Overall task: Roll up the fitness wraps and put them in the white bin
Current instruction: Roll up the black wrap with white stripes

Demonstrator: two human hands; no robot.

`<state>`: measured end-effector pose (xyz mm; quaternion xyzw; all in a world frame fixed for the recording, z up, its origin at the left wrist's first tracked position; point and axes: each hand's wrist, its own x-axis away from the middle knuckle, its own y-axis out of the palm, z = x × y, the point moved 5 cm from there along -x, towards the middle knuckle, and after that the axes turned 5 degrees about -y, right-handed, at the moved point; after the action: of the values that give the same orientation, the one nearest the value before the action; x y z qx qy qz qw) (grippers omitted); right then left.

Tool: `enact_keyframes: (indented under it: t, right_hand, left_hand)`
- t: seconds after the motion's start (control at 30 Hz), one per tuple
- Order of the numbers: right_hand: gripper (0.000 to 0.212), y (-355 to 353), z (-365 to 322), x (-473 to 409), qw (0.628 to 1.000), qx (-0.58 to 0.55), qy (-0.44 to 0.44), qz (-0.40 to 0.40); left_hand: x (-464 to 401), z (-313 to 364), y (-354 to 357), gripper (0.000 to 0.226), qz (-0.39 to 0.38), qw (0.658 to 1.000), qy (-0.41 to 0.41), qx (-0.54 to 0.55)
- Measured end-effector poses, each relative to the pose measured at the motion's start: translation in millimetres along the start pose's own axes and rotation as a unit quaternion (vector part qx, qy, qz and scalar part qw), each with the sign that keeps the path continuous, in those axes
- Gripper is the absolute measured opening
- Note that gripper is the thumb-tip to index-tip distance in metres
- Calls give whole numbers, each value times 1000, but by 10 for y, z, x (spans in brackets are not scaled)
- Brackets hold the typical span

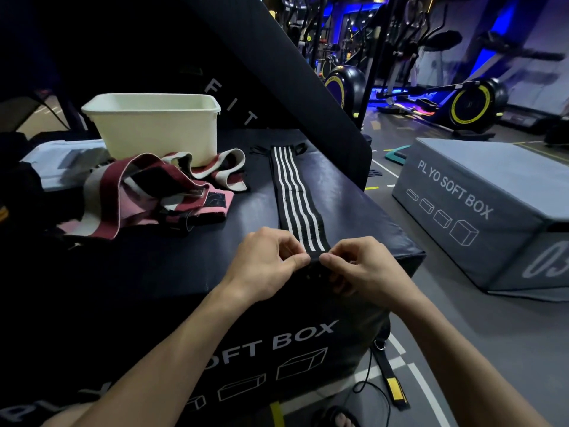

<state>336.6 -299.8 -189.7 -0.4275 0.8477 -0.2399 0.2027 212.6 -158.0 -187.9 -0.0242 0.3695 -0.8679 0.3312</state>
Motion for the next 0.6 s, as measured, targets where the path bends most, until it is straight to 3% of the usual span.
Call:
enact_keyframes:
  t: [0.17, 0.27, 0.43, 0.6]
  right_hand:
    - [27, 36, 52, -48, 991, -98, 86, -20]
    - [29, 47, 52, -90, 988, -98, 112, -34]
    - [28, 19, 39, -138, 986, -76, 130, -75]
    - [29, 4, 17, -177, 983, -65, 141, -99]
  left_hand:
    - [-112, 23, -7, 12, -45, 998, -41, -24]
    - [-111, 45, -11, 12, -52, 998, -26, -36]
    - [95, 131, -14, 16, 74, 974, 170, -127]
    - [146, 37, 32, 27, 92, 938, 281, -182]
